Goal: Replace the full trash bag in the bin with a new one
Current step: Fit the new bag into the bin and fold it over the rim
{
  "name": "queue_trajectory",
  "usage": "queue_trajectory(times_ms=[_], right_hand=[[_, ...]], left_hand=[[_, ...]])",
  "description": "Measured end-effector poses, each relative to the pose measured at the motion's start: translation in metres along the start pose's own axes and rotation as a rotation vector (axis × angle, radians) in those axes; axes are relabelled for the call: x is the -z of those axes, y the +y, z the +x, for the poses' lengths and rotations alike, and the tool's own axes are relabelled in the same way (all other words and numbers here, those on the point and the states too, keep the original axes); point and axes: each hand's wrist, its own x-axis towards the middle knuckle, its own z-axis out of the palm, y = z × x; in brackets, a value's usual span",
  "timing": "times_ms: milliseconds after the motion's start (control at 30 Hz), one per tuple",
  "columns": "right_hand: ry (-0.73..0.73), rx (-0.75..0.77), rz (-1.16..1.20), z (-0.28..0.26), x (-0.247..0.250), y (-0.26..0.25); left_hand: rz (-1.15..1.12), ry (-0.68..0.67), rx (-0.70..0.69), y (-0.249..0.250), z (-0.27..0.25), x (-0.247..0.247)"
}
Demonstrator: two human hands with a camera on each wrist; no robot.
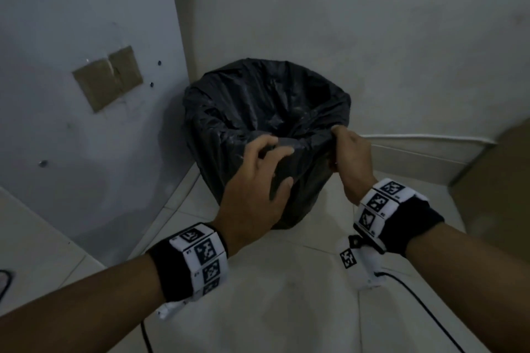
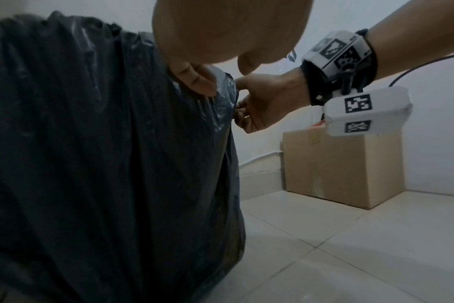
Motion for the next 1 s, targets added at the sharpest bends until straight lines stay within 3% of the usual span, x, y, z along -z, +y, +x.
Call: queue_trajectory(times_ms=[67,133,200,367,567,667,833,900,1000], right_hand=[[-0.010,0.148,-0.127,-0.017,-0.005,0.006],[-0.124,0.285,-0.184,-0.039,-0.007,0.006],[-0.196,0.318,-0.202,-0.050,-0.005,0.006],[-0.078,0.043,-0.193,-0.022,0.015,0.017],[-0.315,-0.518,-0.087,-0.021,0.022,0.024],[-0.378,-0.678,0.037,-0.023,0.012,0.031],[-0.373,-0.634,0.231,-0.014,-0.013,0.040],[-0.312,-0.554,0.254,-0.008,-0.020,0.040],[-0.237,-0.476,0.192,-0.003,-0.025,0.046]], left_hand=[[0.085,-0.005,-0.019,-0.003,0.004,0.001],[0.131,-0.002,0.020,-0.010,0.004,0.001],[0.178,0.040,0.080,-0.020,0.003,0.002],[0.143,0.102,0.239,-0.053,0.014,0.020],[0.048,0.310,0.371,-0.077,0.015,0.033],[-0.057,0.360,0.388,-0.072,0.006,0.028],[-0.257,0.388,0.485,-0.061,-0.003,0.020],[-0.180,0.373,0.466,-0.054,-0.002,0.023],[0.062,0.258,0.316,-0.048,0.001,0.029]])
